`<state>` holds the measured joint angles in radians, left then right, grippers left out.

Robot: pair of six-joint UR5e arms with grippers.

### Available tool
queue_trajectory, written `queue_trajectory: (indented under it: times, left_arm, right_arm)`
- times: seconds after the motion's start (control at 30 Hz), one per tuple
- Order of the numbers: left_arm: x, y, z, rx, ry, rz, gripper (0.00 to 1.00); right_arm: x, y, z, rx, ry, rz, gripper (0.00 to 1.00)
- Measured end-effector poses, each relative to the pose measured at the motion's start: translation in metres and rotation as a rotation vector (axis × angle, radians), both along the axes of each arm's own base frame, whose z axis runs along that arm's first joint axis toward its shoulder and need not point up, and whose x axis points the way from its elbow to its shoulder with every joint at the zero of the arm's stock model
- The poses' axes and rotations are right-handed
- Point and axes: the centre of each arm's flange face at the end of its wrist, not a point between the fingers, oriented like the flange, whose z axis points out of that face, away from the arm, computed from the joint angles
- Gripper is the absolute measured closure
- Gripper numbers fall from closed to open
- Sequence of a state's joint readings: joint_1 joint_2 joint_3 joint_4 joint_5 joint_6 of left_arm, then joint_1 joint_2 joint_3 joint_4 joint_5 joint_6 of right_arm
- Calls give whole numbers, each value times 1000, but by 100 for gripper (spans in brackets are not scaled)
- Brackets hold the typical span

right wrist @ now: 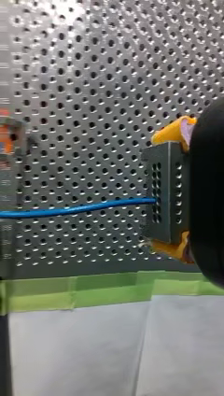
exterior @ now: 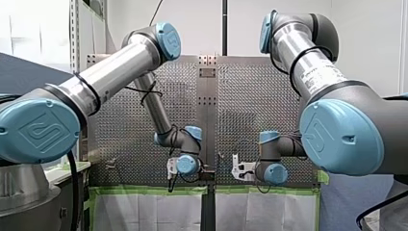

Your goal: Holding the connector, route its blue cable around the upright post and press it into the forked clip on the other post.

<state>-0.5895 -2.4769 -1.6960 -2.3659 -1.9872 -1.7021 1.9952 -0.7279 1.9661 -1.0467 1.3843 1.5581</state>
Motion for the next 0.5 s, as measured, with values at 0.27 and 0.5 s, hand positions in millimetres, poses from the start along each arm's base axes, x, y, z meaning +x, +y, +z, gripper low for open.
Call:
queue_trajectory:
  times: [0.27, 0.5]
  left_arm:
    - [-12, -7, 0, 72, -13, 13, 1]
    - [-18, -10, 1, 134, -32, 31, 1]
  right_arm:
    - [1, 2, -1, 8, 5, 10, 98]
    - [1, 3, -2, 13, 10, 11, 98]
